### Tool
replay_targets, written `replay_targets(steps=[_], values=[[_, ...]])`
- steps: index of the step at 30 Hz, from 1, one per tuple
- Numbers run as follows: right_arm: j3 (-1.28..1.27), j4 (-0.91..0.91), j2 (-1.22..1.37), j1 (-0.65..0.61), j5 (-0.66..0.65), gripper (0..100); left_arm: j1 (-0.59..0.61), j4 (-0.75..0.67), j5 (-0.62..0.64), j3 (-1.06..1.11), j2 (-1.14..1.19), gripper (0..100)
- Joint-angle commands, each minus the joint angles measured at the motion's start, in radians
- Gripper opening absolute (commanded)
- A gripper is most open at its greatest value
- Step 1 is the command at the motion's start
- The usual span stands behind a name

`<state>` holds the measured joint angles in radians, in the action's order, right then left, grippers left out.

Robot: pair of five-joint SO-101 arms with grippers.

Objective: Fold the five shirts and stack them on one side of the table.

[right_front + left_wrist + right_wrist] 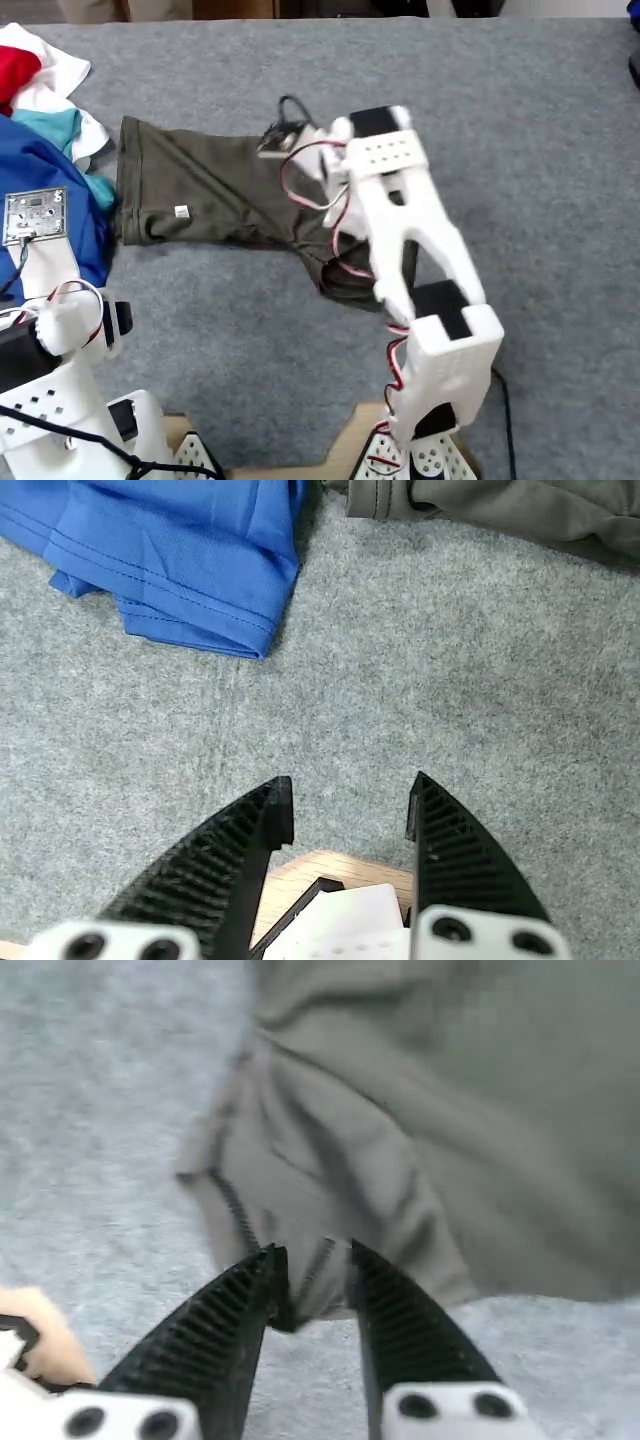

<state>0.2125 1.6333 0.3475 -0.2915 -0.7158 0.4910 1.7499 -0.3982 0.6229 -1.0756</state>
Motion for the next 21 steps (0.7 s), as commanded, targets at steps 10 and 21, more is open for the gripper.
replay_targets(steps=[10,21], values=[[0.101,-0.009,0.193,0.048,-0.008,22.8,0.006,0.008,-0.008,-0.002,-0.007,20],[0.099,-0.009,0.216,0.045,-0.014,16.4,0.005,0.008,-0.008,-0.002,0.001,20]])
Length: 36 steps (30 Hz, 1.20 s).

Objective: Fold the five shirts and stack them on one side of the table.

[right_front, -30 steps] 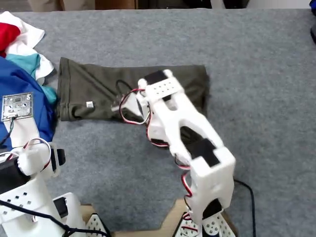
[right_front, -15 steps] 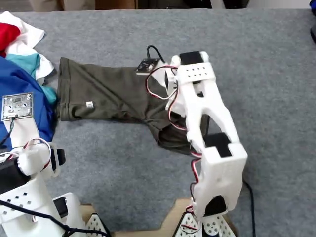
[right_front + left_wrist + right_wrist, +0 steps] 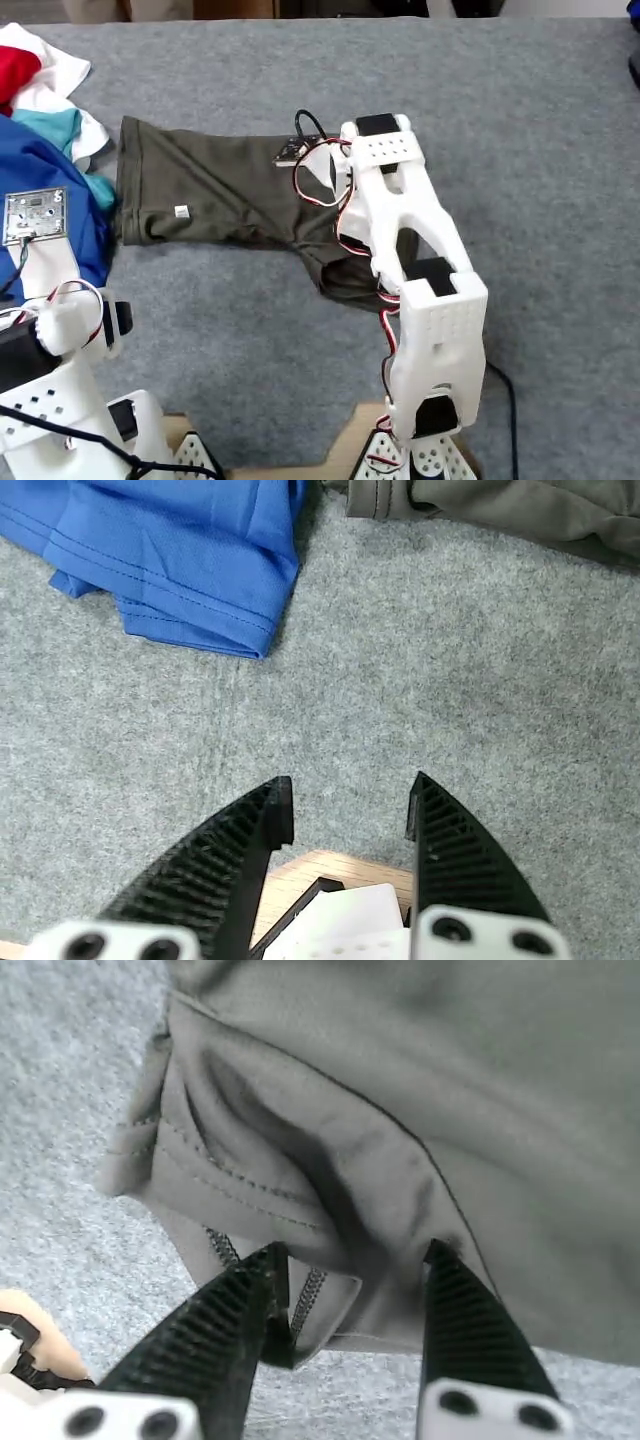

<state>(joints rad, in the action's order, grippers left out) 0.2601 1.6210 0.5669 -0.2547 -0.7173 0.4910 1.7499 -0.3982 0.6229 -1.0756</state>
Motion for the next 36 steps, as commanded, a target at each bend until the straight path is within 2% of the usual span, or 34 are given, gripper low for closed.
replay_targets(steps=[1,7,13,23,30,36], values=[[0.051,0.003,-0.005,0.004,-0.012,14.3,0.005,0.008,-0.008,-0.002,0.001,20],[0.044,0.005,-0.002,0.001,-0.014,12.5,0.005,0.008,-0.008,0.000,0.002,20],[0.045,0.035,-0.004,0.001,-0.014,4.8,0.005,0.008,-0.008,0.006,0.002,20],[0.044,0.072,-0.004,-0.004,-0.012,2.6,0.005,0.008,-0.008,0.008,0.002,20],[0.035,0.112,-0.002,-0.062,-0.009,2.6,0.005,0.008,-0.008,0.008,0.002,20],[-0.082,0.103,-0.007,-0.134,-0.012,2.7,0.005,0.008,-0.008,0.008,0.002,20]])
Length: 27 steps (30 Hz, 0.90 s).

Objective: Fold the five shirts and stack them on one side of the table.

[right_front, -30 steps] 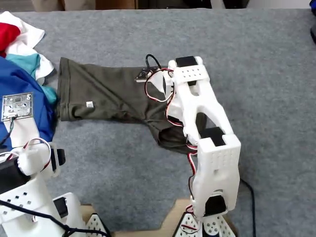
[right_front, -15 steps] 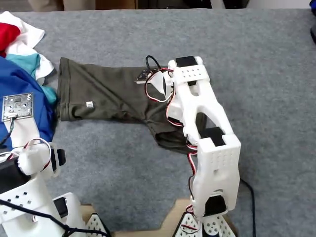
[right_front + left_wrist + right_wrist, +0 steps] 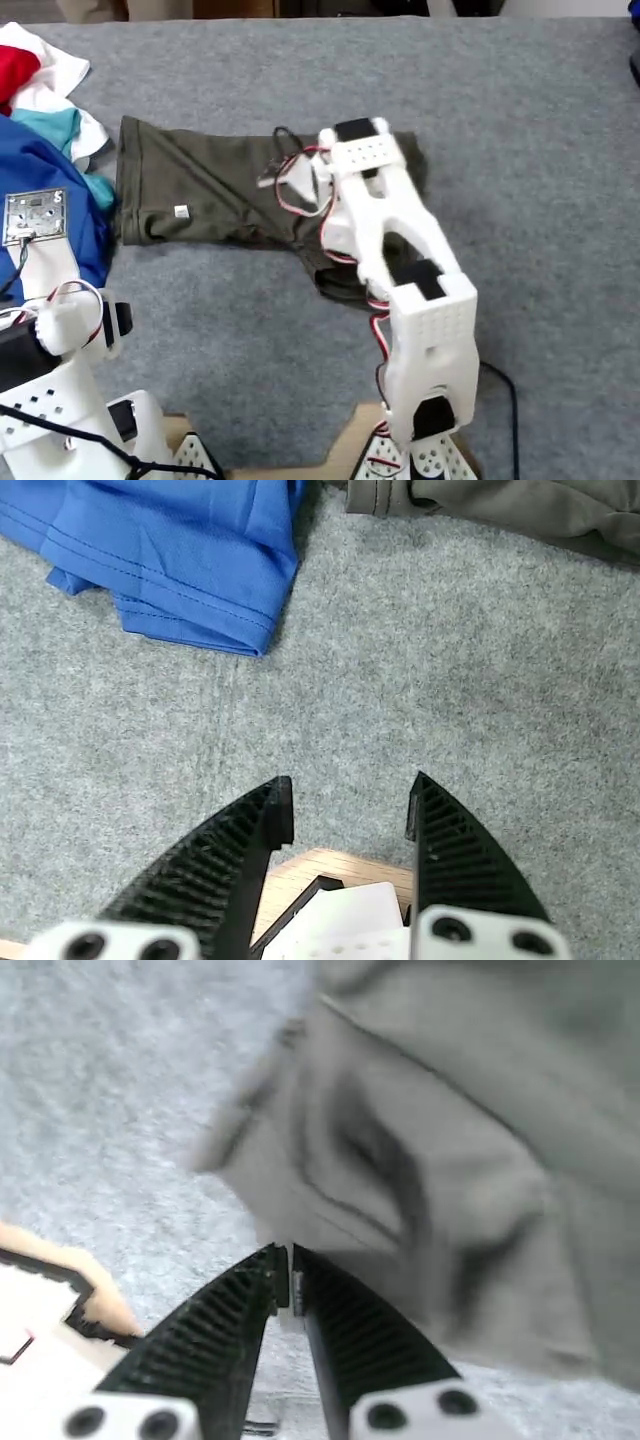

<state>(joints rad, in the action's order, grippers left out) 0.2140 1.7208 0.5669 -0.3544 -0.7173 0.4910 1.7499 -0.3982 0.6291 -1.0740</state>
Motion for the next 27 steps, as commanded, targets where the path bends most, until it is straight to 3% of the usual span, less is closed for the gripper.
replay_targets(steps=[1,8,16,23,27], values=[[-0.047,-0.005,-0.010,-0.038,-0.012,2.7,0.005,0.008,-0.008,0.002,0.001,20],[0.097,-0.005,-0.074,0.030,-0.012,3.5,0.005,0.008,-0.009,0.002,0.001,20],[0.139,-0.035,-0.064,0.048,-0.006,16.3,0.005,0.008,-0.009,0.002,-0.001,20],[0.173,-0.054,-0.038,0.054,-0.005,16.3,0.005,0.008,-0.009,0.002,-0.002,20],[0.269,0.015,-0.105,0.048,0.060,15.7,0.005,0.008,-0.009,0.002,-0.001,20]])
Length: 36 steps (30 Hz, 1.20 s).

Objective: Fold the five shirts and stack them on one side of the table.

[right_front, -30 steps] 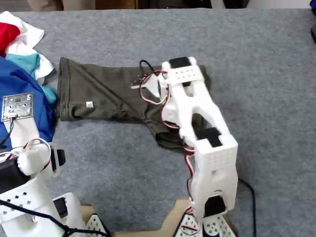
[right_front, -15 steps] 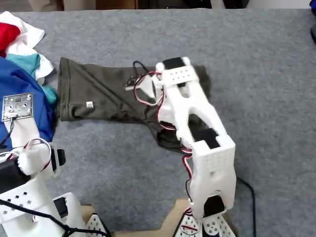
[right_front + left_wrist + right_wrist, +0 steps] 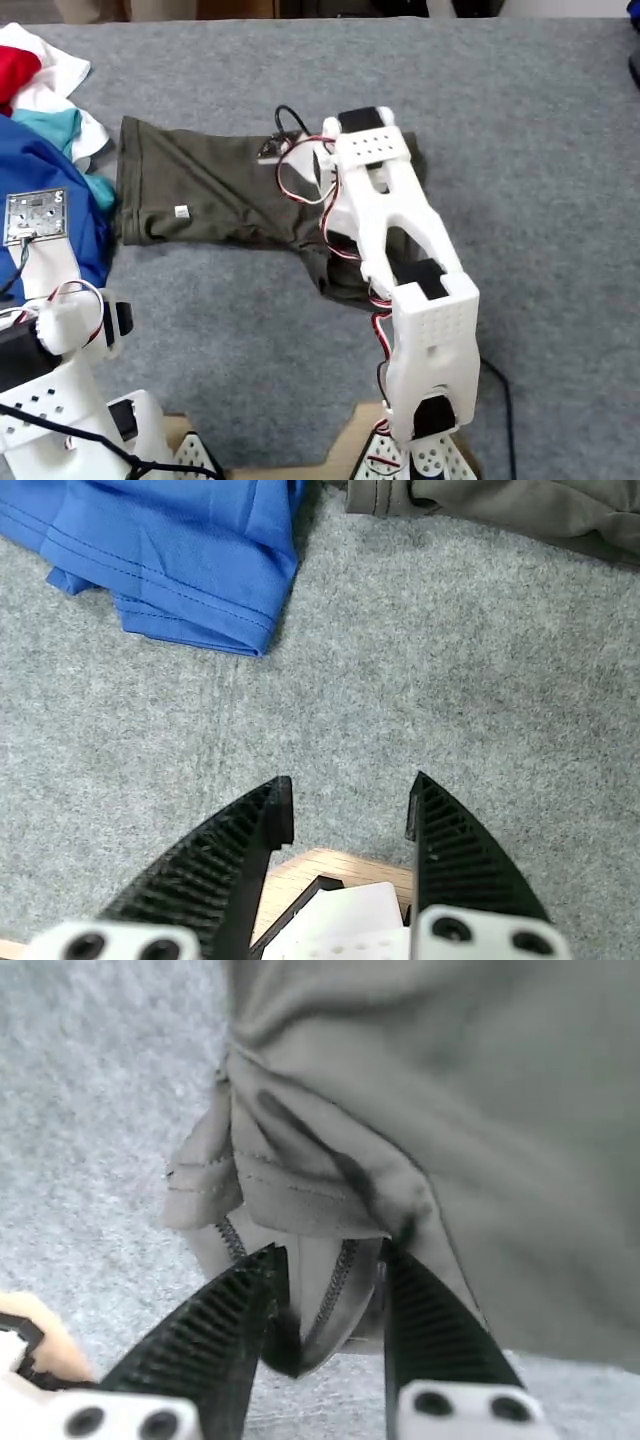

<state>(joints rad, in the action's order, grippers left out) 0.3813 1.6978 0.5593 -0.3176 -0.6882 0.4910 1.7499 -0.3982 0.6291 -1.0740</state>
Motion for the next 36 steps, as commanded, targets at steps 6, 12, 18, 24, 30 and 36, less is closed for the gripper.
replay_targets(steps=[6,12,18,24,30,36], values=[[0.142,-0.040,-0.071,0.016,0.037,0.9,0.005,0.008,-0.009,0.002,0.001,20],[0.111,-0.054,0.113,0.016,0.058,0.6,0.005,0.008,-0.009,0.002,0.001,20],[0.102,-0.051,0.163,0.027,0.066,0.6,0.005,0.008,-0.009,0.002,0.001,20],[0.102,0.060,0.163,-0.002,0.064,0.6,0.005,0.008,-0.009,0.002,0.001,20],[0.088,0.078,0.168,-0.035,0.066,0.6,0.005,0.008,-0.009,0.002,0.001,20],[-0.001,0.061,0.168,-0.102,0.066,0.7,0.005,0.008,-0.009,0.003,0.001,20]])
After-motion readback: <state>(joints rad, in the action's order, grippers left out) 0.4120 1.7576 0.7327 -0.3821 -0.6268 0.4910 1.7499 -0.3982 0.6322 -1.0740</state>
